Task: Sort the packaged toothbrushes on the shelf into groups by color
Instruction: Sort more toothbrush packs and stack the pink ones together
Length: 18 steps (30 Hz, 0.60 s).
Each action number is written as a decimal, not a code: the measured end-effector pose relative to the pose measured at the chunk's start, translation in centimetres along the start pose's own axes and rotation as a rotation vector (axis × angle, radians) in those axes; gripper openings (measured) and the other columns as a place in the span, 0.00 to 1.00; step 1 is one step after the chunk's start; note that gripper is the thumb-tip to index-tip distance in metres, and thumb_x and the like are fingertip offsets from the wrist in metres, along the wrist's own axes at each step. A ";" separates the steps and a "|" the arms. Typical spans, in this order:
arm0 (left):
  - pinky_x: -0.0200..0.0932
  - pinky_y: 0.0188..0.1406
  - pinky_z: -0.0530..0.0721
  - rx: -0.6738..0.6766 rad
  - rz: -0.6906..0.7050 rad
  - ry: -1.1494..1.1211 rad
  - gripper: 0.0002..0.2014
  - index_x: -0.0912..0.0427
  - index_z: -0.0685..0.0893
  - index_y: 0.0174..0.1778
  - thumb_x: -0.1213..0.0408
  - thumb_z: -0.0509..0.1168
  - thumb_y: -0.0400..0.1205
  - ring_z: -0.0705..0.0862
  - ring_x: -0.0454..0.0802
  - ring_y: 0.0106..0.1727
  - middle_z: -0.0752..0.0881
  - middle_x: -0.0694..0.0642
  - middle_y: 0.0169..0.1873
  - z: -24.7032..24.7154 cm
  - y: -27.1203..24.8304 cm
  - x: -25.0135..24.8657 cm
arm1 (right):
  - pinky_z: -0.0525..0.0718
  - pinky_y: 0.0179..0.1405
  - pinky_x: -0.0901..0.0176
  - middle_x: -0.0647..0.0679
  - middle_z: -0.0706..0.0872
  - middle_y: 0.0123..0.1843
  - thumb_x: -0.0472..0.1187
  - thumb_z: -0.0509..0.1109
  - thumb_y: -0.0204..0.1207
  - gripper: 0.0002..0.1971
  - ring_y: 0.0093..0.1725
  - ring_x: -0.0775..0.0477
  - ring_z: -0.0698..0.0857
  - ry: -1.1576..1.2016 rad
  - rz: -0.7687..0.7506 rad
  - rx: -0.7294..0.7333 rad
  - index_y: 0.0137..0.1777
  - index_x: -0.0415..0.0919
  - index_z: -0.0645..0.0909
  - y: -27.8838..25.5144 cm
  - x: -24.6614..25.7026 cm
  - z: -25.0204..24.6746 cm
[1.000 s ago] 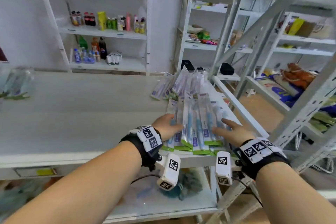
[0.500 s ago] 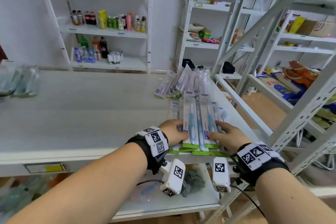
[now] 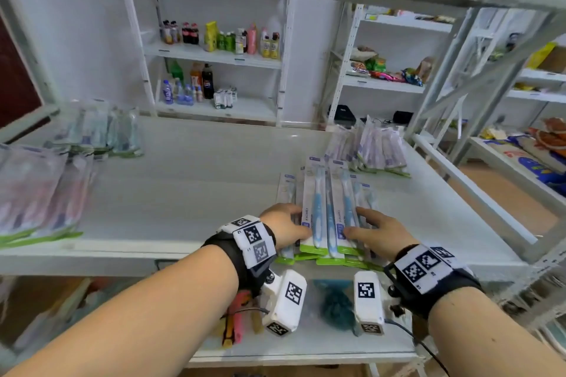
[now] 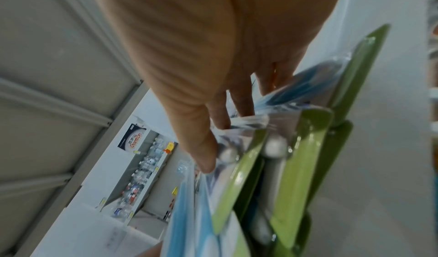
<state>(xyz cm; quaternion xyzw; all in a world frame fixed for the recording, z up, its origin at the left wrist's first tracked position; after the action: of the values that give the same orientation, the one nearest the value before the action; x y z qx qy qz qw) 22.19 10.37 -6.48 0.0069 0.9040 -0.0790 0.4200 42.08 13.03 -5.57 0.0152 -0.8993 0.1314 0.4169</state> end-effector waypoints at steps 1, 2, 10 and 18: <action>0.28 0.35 0.73 -0.023 -0.017 -0.003 0.17 0.46 0.83 0.60 0.57 0.69 0.75 0.80 0.42 0.45 0.83 0.43 0.47 -1.4 -0.7 1.2 | 0.72 0.55 0.66 0.45 0.74 0.76 0.45 0.77 0.71 0.35 0.70 0.47 0.76 -0.004 -0.017 0.004 0.78 0.46 0.68 0.1 1.2 1.4; 0.29 0.37 0.74 -0.047 -0.035 0.000 0.17 0.47 0.83 0.60 0.58 0.69 0.75 0.80 0.43 0.45 0.83 0.44 0.47 -2.8 -1.3 2.4 | 0.73 0.56 0.66 0.44 0.74 0.75 0.44 0.77 0.70 0.35 0.71 0.46 0.76 0.000 -0.035 0.011 0.77 0.46 0.69 0.2 2.4 2.9; 0.33 0.39 0.74 -0.156 -0.137 -0.011 0.12 0.45 0.84 0.54 0.61 0.69 0.75 0.82 0.42 0.43 0.84 0.44 0.45 -13.7 -6.9 11.9 | 0.76 0.52 0.68 0.47 0.72 0.77 0.50 0.75 0.72 0.36 0.71 0.46 0.75 -0.117 -0.163 0.149 0.79 0.48 0.67 1.5 12.7 15.3; 0.30 0.29 0.74 -0.270 -0.250 -0.030 0.07 0.52 0.83 0.47 0.64 0.69 0.74 0.81 0.43 0.36 0.84 0.48 0.36 -20.1 -11.2 18.2 | 0.78 0.66 0.55 0.49 0.78 0.72 0.61 0.76 0.64 0.38 0.65 0.47 0.80 -0.205 -0.247 0.248 0.75 0.52 0.72 1.0 18.8 23.6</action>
<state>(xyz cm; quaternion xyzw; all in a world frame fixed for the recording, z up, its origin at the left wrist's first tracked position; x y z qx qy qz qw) -5.74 1.29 -6.03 -0.1634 0.8938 -0.0086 0.4175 12.06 9.71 -6.19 0.1898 -0.9053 0.1867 0.3310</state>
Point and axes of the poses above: each hand's wrist, its own y-axis towards the middle knuckle, its own z-axis out of the palm, x = y × z, the point moved 6 cm from there along y, towards the middle knuckle
